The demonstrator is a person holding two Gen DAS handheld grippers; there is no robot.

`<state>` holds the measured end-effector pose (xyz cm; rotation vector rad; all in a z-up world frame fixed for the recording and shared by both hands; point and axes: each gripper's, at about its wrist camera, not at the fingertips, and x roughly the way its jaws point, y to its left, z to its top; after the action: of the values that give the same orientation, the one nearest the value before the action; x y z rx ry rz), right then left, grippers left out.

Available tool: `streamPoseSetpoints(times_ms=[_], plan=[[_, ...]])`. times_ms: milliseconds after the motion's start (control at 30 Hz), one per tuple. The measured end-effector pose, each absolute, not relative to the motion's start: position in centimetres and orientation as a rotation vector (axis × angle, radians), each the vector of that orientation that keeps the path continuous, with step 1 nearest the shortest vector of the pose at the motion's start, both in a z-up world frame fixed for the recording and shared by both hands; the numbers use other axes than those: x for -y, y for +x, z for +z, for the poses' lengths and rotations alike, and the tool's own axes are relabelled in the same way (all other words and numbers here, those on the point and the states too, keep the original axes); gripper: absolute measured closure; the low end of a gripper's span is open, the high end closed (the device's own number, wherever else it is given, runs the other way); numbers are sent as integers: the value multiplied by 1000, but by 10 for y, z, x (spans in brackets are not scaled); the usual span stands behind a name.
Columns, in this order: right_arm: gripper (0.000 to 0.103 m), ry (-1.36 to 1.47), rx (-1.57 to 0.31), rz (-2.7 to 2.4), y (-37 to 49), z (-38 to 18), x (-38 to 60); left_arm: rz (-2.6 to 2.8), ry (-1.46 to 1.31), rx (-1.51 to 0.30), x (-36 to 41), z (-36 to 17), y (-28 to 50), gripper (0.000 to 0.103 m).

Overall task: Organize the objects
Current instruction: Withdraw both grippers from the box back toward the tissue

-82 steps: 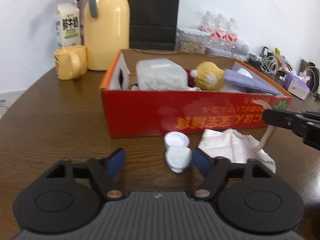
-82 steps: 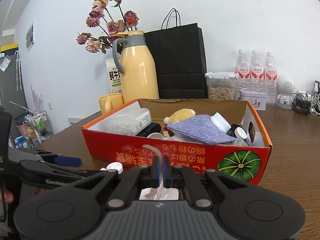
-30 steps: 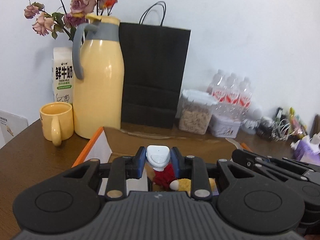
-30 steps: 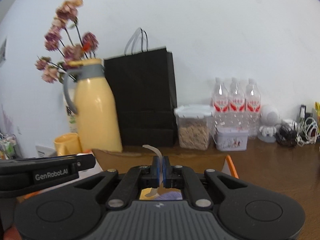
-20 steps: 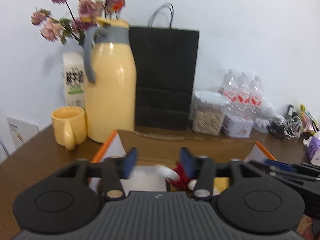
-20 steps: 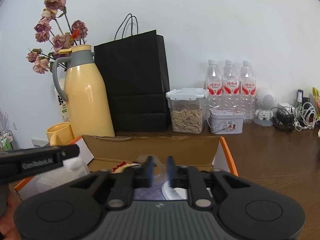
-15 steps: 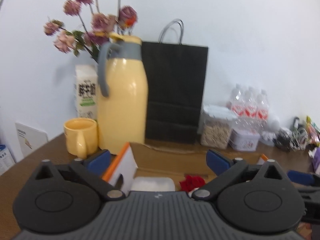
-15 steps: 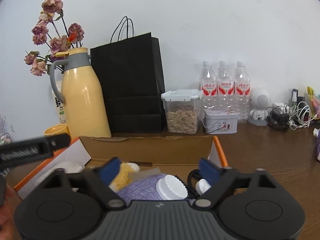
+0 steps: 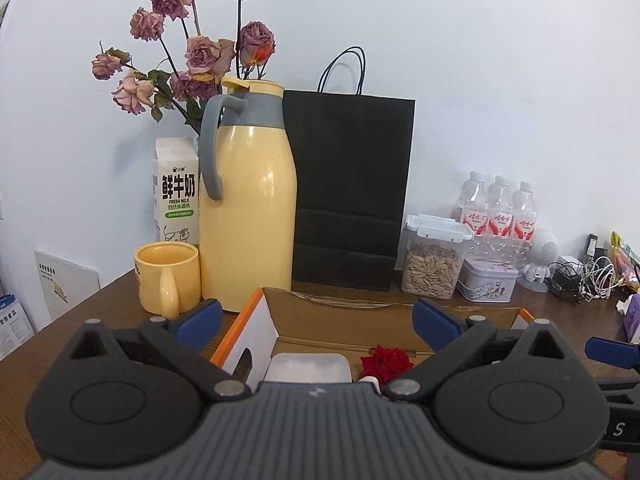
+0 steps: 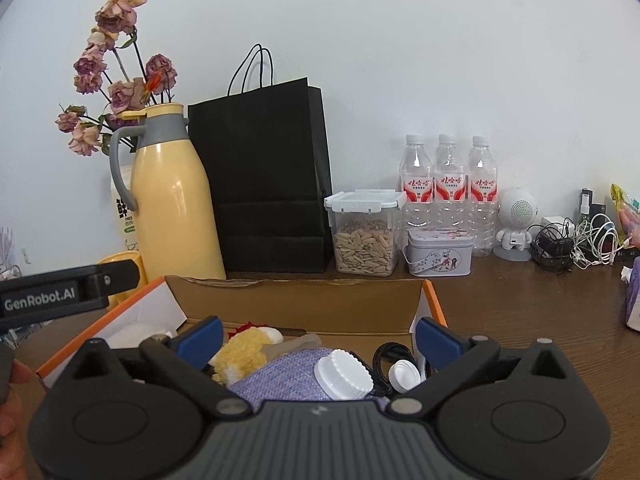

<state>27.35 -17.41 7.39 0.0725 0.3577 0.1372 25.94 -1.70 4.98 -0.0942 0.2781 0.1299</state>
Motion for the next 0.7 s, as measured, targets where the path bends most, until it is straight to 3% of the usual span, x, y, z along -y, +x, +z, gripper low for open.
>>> streamPoseSetpoints(times_ms=[700], plan=[[0, -18, -315, 196, 219, 80, 169, 69, -43, -262, 12, 58, 204, 0]])
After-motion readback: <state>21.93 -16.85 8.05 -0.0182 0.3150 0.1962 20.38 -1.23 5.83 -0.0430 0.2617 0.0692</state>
